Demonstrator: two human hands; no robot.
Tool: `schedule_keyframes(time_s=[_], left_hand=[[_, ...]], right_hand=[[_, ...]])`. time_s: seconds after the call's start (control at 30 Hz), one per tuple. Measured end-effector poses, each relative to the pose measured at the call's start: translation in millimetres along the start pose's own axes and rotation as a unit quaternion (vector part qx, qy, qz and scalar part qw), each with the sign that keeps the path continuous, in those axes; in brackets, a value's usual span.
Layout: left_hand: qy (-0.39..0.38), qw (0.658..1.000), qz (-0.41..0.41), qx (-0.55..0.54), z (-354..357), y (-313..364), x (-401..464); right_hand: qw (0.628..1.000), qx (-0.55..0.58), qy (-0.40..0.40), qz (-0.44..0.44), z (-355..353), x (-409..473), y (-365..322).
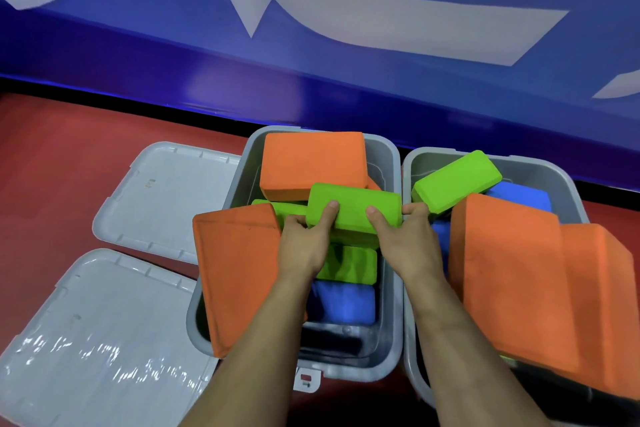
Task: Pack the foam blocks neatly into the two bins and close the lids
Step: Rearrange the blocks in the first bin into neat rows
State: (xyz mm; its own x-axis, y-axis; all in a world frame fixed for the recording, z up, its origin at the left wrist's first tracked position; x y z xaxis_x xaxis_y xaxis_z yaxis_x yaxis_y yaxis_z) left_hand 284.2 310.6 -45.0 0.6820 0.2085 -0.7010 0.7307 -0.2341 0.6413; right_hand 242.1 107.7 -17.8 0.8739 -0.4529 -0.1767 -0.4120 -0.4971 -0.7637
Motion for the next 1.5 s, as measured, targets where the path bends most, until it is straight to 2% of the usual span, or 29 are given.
schedule_keyframes(time_s=[0.1, 0.2, 0.3, 0.4, 0.6, 0.7, 0.8, 0.9, 1.0, 1.13, 1.27, 1.4, 1.43, 1.5], left_hand=[[0.023, 0.998, -0.002, 0.054, 4, -1, 17], [0.01, 0.988, 0.055, 0.144, 13, 8, 23], [-0.013, 0.949, 0.127, 0.288, 21, 19, 22], [-0.034, 0.915, 0.172, 0.363, 24, 23, 26], [0.017, 0.811, 0.279, 0.514, 38, 30, 36], [0.011, 0.792, 0.276, 0.545, 47, 36, 44], [0.009, 0.782, 0.268, 0.563, 58, 43, 49], [0.006, 0.773, 0.253, 0.582, 70, 35, 55], [0.019, 0.75, 0.241, 0.615, 78, 18, 65], [0.018, 0.698, 0.221, 0.681, 85, -4, 82], [-0.001, 0.725, 0.195, 0.66, 84, -17, 99], [-0.034, 0.735, 0.197, 0.647, 79, -22, 94], [-0.044, 0.747, 0.204, 0.631, 78, -19, 88], [-0.049, 0.801, 0.228, 0.552, 73, -6, 74]], right_hand=[[0.999, -0.012, -0.041, -0.008, 9, 4, 3], [0.997, -0.019, -0.071, -0.01, 19, 6, 9], [0.994, -0.007, -0.111, -0.004, 30, 6, 16], [0.989, 0.011, -0.144, 0.011, 37, 3, 19], [0.983, 0.007, -0.179, 0.029, 37, -4, 21], [0.983, -0.058, -0.172, 0.032, 19, -2, 18], [0.987, -0.056, -0.15, -0.013, 7, 1, 4], [0.98, -0.05, -0.187, -0.045, 14, -8, -4], [0.972, -0.079, -0.208, -0.074, 18, -13, -8], [0.966, -0.107, -0.201, -0.124, 17, -20, -18], [0.956, -0.133, -0.213, -0.149, 19, -29, -20], [0.953, -0.145, -0.202, -0.174, 8, -34, -30], [0.952, -0.146, -0.201, -0.18, 7, -35, -33], [0.949, -0.149, -0.202, -0.189, 4, -36, -37]])
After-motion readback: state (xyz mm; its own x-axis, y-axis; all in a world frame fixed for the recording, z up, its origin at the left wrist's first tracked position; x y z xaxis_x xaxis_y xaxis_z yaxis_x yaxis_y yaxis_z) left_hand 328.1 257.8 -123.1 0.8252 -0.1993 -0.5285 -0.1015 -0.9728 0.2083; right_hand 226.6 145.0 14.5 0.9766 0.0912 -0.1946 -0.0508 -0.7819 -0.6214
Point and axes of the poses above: each hand's wrist, its own x-axis towards the middle knuckle, its own z-axis out of the palm, y = z × x, the point moved 8 cm from there along x, towards the middle knuckle, and after that the axes turned 15 degrees about -z, right-handed, at the moved point
